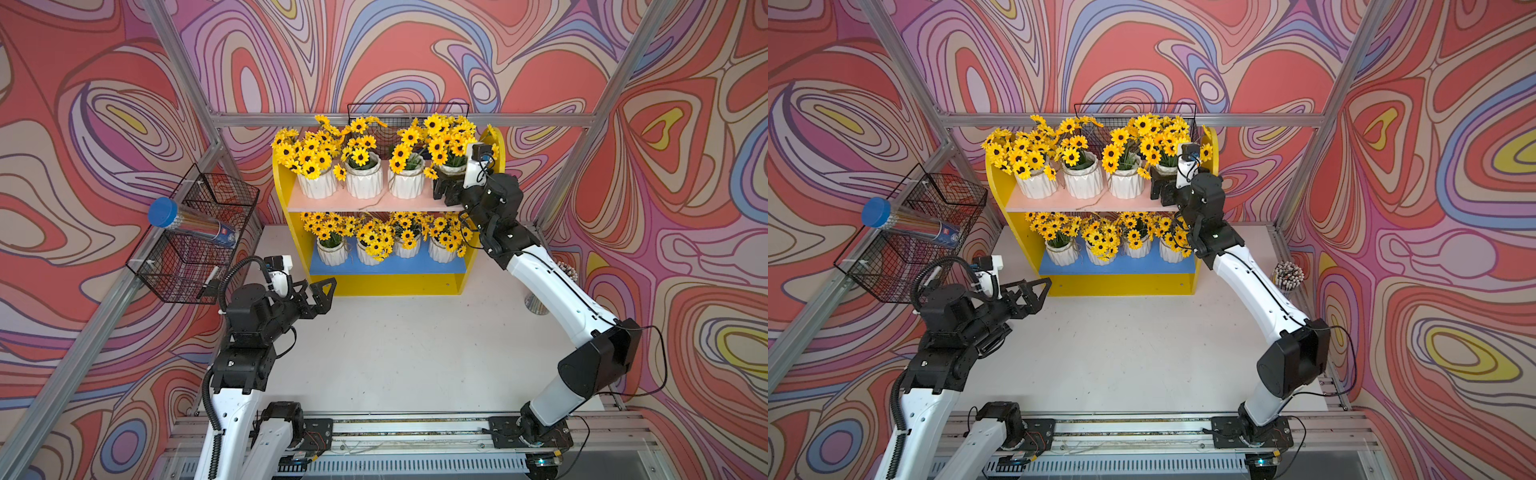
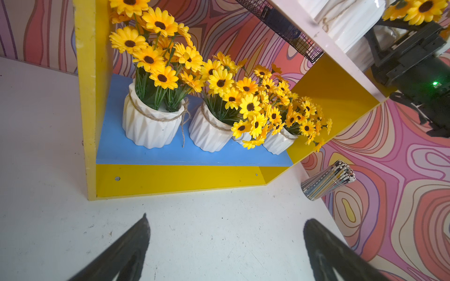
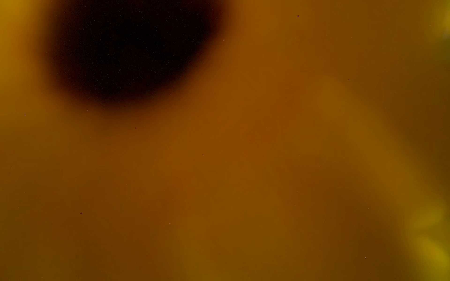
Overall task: Take the sunflower pots off the shelves
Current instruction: Pick up the sunflower pot from the shelf.
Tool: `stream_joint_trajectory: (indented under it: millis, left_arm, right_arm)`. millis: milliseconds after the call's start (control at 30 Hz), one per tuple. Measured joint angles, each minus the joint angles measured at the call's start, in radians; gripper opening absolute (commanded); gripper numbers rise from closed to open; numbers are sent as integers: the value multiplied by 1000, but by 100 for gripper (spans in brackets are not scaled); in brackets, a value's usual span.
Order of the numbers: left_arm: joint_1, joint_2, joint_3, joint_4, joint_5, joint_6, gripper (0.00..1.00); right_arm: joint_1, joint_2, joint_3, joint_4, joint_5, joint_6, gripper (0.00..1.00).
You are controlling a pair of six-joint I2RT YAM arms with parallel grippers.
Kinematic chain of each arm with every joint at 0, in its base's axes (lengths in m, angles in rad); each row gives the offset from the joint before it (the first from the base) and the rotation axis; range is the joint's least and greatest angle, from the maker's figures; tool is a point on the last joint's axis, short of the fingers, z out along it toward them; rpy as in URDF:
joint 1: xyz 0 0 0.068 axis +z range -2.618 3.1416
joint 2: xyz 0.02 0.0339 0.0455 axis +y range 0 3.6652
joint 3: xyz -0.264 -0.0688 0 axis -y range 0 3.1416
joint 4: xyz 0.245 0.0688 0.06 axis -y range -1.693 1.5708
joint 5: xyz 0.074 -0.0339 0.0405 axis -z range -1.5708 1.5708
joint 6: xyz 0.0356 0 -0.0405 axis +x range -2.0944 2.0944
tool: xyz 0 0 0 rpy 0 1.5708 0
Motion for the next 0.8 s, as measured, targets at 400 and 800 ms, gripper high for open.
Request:
stream_joint_trajectory:
  millis: [400,800]
  left_arm:
    - [0,0,0,6,0,7,100]
    - [0,8,0,6,-1,6,100]
  right_arm:
    - [-6,1,0,5,-8,-9,37]
    - [-11,-12,-9,1,-34,-19,6]
